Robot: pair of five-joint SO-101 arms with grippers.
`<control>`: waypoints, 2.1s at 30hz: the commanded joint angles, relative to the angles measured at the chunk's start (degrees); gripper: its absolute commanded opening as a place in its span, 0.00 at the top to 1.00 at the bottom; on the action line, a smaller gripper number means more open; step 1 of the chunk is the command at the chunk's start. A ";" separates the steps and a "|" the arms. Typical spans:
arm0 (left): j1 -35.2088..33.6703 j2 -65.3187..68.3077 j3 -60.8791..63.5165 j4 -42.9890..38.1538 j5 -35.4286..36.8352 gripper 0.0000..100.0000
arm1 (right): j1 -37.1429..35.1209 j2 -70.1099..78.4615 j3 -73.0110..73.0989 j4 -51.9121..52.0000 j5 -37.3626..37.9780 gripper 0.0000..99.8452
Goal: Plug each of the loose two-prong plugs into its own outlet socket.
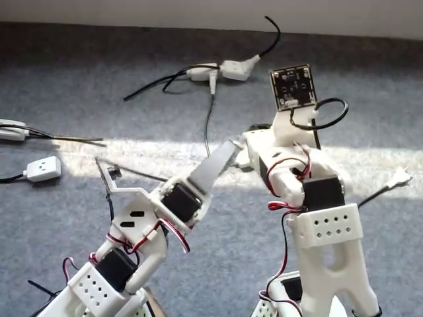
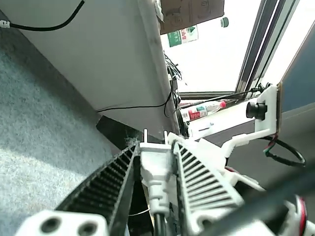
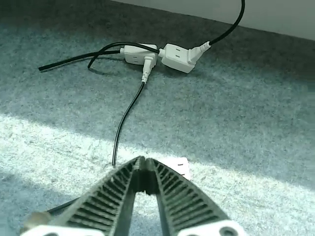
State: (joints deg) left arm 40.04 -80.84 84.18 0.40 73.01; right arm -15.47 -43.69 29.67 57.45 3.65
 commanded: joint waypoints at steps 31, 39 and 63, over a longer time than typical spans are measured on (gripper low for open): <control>-24.57 0.92 13.67 0.18 -17.14 0.99 | 7.52 -13.14 -3.91 9.01 1.85 0.99; -35.56 0.66 13.23 19.16 -38.68 0.99 | 7.52 -13.14 -3.91 9.19 2.02 0.99; -36.79 8.22 -21.41 61.54 -49.23 0.69 | 7.43 -13.14 -2.07 8.92 2.02 0.99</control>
State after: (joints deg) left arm 5.76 -79.08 64.84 63.25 25.89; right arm -8.44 -55.91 28.09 66.24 4.88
